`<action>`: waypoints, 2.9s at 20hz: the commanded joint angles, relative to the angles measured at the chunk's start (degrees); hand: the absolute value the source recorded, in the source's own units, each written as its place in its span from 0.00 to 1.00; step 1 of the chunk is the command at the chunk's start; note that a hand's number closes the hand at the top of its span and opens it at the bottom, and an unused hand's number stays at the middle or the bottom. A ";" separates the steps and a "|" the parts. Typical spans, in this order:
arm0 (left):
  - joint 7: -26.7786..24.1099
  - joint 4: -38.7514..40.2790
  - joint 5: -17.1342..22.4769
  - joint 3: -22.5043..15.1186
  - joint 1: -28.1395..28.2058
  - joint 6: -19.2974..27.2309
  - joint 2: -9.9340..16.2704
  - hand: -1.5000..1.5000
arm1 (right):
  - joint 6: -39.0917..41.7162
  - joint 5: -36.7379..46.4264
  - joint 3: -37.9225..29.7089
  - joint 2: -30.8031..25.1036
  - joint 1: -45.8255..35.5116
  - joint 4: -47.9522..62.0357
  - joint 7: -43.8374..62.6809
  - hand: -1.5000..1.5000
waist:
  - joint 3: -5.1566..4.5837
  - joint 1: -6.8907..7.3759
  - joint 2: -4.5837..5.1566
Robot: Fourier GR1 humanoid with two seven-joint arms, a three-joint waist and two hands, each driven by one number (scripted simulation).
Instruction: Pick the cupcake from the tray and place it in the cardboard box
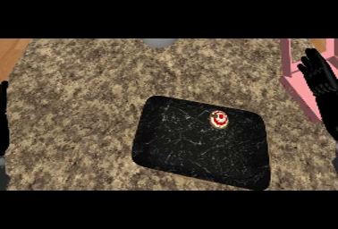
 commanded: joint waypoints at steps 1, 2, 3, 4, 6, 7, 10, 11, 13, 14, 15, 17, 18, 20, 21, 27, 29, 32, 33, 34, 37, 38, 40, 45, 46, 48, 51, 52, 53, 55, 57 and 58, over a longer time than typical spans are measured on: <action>3.19 0.40 -1.90 -3.79 -2.69 -2.14 -0.07 0.50 | -5.72 4.93 2.67 4.43 -0.12 2.37 3.19 0.00 | 0.90 0.06 -1.17; 3.29 0.16 -3.17 -8.42 -3.62 -3.19 -1.38 0.50 | -10.78 7.03 4.89 7.13 0.50 1.73 6.36 0.00 | 0.86 -0.72 -1.01; 1.54 -0.16 -2.85 -10.60 -1.56 -7.85 -0.47 0.50 | -14.19 8.12 4.84 8.93 0.20 3.46 8.15 0.00 | 0.79 -0.35 -0.88; 3.48 -0.97 -2.92 -12.32 -2.51 -10.04 0.97 0.50 | -17.39 9.69 6.60 11.44 2.97 3.47 9.34 0.00 | 0.80 -1.48 -0.90; 3.57 -1.29 -4.28 -17.50 -3.13 -13.51 0.50 0.50 | -23.08 11.50 7.39 15.63 6.10 6.08 10.46 0.00 | 0.83 -3.85 -0.37; 3.76 0.27 -2.42 -12.91 -1.24 -9.57 -0.42 0.50 | -26.33 5.95 -5.80 15.33 -3.47 -4.02 -1.68 0.00 | 2.82 -8.94 -5.70; 4.96 -0.39 -3.42 -18.60 -3.42 -14.07 -0.78 0.50 | -23.93 30.14 11.61 1.98 9.43 10.72 9.88 0.00 | -0.03 -5.31 -0.02; 5.83 -1.40 -3.84 -20.32 -3.68 -14.62 -1.17 0.50 | -26.37 33.92 13.76 2.94 9.54 11.06 11.26 0.00 | 0.15 -4.09 -0.55; 6.46 -1.53 -4.09 -22.08 -4.09 -15.50 -1.83 0.50 | -28.25 41.72 17.34 1.75 9.62 11.23 15.00 0.00 | 0.08 -3.00 -1.08; 6.83 -0.57 -3.86 -21.86 -4.78 -15.55 -2.13 0.50 | -29.62 46.12 18.65 1.25 9.40 11.08 16.63 0.00 | 0.10 -2.91 -1.16; 7.17 -2.14 -4.45 -23.32 -3.71 -15.35 -2.59 0.50 | -29.99 49.67 20.47 1.52 10.16 11.17 19.04 0.00 | 0.18 -1.90 -1.64; 7.75 -1.42 -5.36 -24.14 -4.55 -15.41 -2.72 0.50 | -28.28 55.88 22.51 1.07 8.72 8.50 25.50 0.00 | 0.04 -2.04 -2.02; 7.68 0.33 -4.55 -23.69 -4.80 -16.53 -2.55 0.50 | -28.21 59.08 23.14 2.46 8.07 7.22 29.79 0.00 | 0.05 -2.33 -1.85; 7.61 1.16 -5.22 -24.03 -5.66 -15.32 -4.16 0.50 | -23.96 64.65 24.62 2.40 7.65 4.09 37.03 0.00 | 0.09 -2.81 -2.02; 8.63 0.87 -4.49 -23.65 -6.99 -16.43 -3.60 0.50 | -19.03 65.56 25.26 2.88 5.36 3.24 41.00 0.00 | 0.09 -2.12 -1.93; 9.69 1.38 -6.32 -25.90 -8.05 -15.35 -6.25 0.50 | 2.83 66.28 30.88 10.69 0.66 -10.04 62.09 0.00 | 0.44 -0.98 -1.83; 9.30 1.96 -7.13 -26.21 -8.47 -14.75 -7.19 0.50 | 7.01 67.62 33.44 15.65 -0.01 -13.66 69.62 0.00 | 0.52 -1.03 -1.87; 9.91 1.99 -6.76 -25.49 -9.41 -15.95 -6.84 0.50 | 14.47 68.20 34.01 22.09 -4.49 -14.54 77.04 0.00 | 0.66 -0.04 -1.67; 9.31 2.65 -6.17 -24.01 -10.28 -17.04 -5.92 0.50 | 15.74 68.22 33.12 23.73 -5.25 -14.49 78.37 0.00 | 0.70 -0.08 -1.56; 9.47 3.77 -8.20 -25.90 -11.24 -14.59 -9.54 0.50 | 16.99 66.74 30.27 23.78 -6.43 -15.05 77.67 0.00 | 0.77 -0.34 -1.43; 9.89 4.47 -7.12 -23.59 -12.01 -17.60 -6.93 0.50 | 16.75 70.27 29.74 29.84 -9.57 -10.69 79.50 0.00 | 0.80 0.15 -1.39; 12.14 2.96 -8.09 -24.36 -12.98 -15.85 -8.80 0.50 | 15.43 70.83 30.10 29.93 -6.89 -11.04 77.83 0.00 | 0.86 -0.04 -1.44; 8.73 3.92 -8.94 -25.18 -9.43 -16.25 -9.31 0.50 | 16.37 70.27 25.58 30.36 -9.36 -7.44 74.94 0.00 | 0.85 0.33 -1.30; 8.38 3.90 -8.70 -23.73 -9.41 -17.73 -8.85 0.50 | 14.87 71.88 24.01 32.80 -9.30 0.68 73.20 0.00 | 0.87 0.64 -1.26; 7.58 4.09 -7.58 -22.27 -8.80 -18.94 -7.85 0.50 | 14.70 72.66 25.39 32.82 -5.57 -2.58 74.03 0.00 | 0.87 0.25 -1.38; 7.36 7.41 -8.30 -23.02 -11.12 -19.39 -10.55 0.50 | 15.32 70.61 20.33 32.86 -8.95 2.52 69.46 0.00 | 0.87 0.13 -1.14; 9.46 4.20 -8.49 -21.85 -10.45 -19.89 -9.58 0.50 | 13.30 71.41 21.69 32.89 -6.90 3.64 70.05 0.00 | 0.90 0.34 -1.31; 9.15 5.38 -8.76 -21.98 -10.50 -19.81 -10.44 0.50 | 14.27 70.66 22.76 32.90 -9.54 3.08 73.73 0.00 | 0.88 0.41 -1.30; 8.80 5.41 -8.66 -20.63 -11.06 -20.74 -9.92 0.50 | 16.06 71.52 18.98 32.90 -8.06 1.64 69.26 0.00 | 0.89 0.11 -1.32; 10.12 3.99 -11.65 -22.53 -10.91 -17.97 -13.40 0.50 | 13.36 72.97 20.19 32.91 -7.33 3.28 67.70 0.00 | 0.91 0.19 -1.33; 12.09 2.73 -10.80 -19.54 -10.81 -21.48 -10.68 0.50 | 10.54 73.93 20.24 32.92 -7.99 6.85 64.86 0.00 | 0.91 0.36 -1.32; 7.85 8.03 -11.24 -19.50 -11.56 -21.75 -13.04 0.50 | 10.82 75.40 19.92 32.92 -7.57 6.51 64.56 0.00 | 0.90 0.13 -1.27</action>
